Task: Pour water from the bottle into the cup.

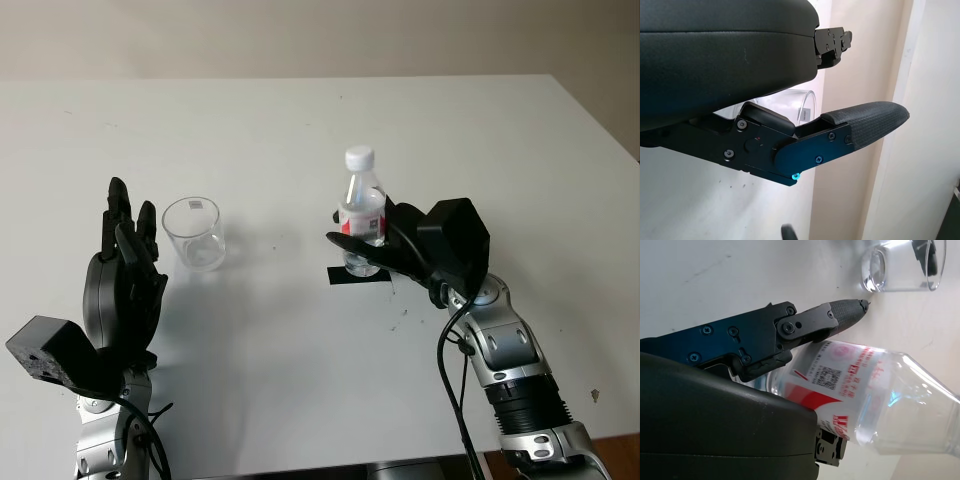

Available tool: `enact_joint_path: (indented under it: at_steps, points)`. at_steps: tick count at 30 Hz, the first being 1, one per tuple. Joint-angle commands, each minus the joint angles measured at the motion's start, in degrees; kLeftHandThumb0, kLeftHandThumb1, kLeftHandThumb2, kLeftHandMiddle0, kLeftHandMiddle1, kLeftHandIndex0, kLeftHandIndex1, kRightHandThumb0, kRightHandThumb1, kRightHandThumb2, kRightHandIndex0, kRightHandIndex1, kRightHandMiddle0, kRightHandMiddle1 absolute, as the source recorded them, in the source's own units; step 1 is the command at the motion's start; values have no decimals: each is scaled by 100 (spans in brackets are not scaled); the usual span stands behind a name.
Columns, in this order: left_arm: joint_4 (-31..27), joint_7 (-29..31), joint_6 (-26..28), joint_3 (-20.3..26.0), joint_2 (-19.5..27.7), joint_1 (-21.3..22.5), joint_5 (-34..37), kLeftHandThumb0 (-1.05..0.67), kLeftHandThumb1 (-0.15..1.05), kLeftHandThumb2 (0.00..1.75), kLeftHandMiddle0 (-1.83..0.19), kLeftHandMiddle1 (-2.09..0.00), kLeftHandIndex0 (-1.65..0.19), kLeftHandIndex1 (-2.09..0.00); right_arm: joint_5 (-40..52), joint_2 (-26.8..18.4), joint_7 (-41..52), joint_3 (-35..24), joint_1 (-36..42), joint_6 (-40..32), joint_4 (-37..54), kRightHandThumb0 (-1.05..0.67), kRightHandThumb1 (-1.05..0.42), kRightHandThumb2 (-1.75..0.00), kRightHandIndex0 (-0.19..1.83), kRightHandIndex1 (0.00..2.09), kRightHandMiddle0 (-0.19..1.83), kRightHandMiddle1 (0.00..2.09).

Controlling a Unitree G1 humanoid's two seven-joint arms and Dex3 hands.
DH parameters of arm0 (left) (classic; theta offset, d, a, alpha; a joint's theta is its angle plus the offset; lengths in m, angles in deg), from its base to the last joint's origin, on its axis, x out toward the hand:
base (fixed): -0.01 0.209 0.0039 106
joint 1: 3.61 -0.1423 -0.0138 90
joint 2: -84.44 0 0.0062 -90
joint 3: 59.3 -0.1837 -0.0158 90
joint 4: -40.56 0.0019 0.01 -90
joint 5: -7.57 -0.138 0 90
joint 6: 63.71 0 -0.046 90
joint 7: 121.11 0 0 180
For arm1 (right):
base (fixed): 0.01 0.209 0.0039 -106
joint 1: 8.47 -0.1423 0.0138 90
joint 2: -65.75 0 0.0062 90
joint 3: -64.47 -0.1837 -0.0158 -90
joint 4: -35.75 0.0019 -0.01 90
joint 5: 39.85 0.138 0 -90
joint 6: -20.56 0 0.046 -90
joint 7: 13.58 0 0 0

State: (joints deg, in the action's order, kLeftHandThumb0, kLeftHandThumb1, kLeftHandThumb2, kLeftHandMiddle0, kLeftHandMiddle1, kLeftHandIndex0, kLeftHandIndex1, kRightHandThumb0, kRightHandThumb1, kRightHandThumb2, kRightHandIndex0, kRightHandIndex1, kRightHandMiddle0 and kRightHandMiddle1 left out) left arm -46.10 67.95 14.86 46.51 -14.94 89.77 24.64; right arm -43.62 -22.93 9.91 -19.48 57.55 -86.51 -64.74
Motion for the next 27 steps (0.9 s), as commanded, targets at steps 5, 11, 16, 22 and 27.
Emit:
enact_joint_path:
  at_steps: [5, 11, 16, 22, 27]
  points:
    - [-74, 2, 33, 1, 53, -27, -37, -85, 105, 77, 19, -32, 11, 0, 50, -100, 128, 9, 382, 495, -403, -86, -98, -5, -19, 1, -19, 1]
    - [-73, -9, 54, 11, 61, -22, -39, -85, 105, 77, 19, -33, 10, 0, 88, -83, -38, -121, 457, 1062, -642, -88, -97, -5, -19, 0, -19, 0]
    - [-77, -13, 62, 10, 57, -15, -27, -85, 105, 77, 19, -33, 10, 0, 219, -96, -151, -320, 508, 1835, -1057, -87, -98, -6, -19, 0, -19, 0]
    - [-55, 9, 76, 3, 62, -6, 5, -85, 105, 77, 19, -30, 12, 0, 113, -52, -585, -373, 683, 2445, -1184, -89, -99, -6, -19, 0, -19, 0]
    - [-41, -10, 83, -15, 56, 8, -20, -85, 105, 77, 19, -32, 12, 0, 220, 208, -869, -406, 927, 2783, -1092, -89, -100, -6, -19, 0, -19, 0]
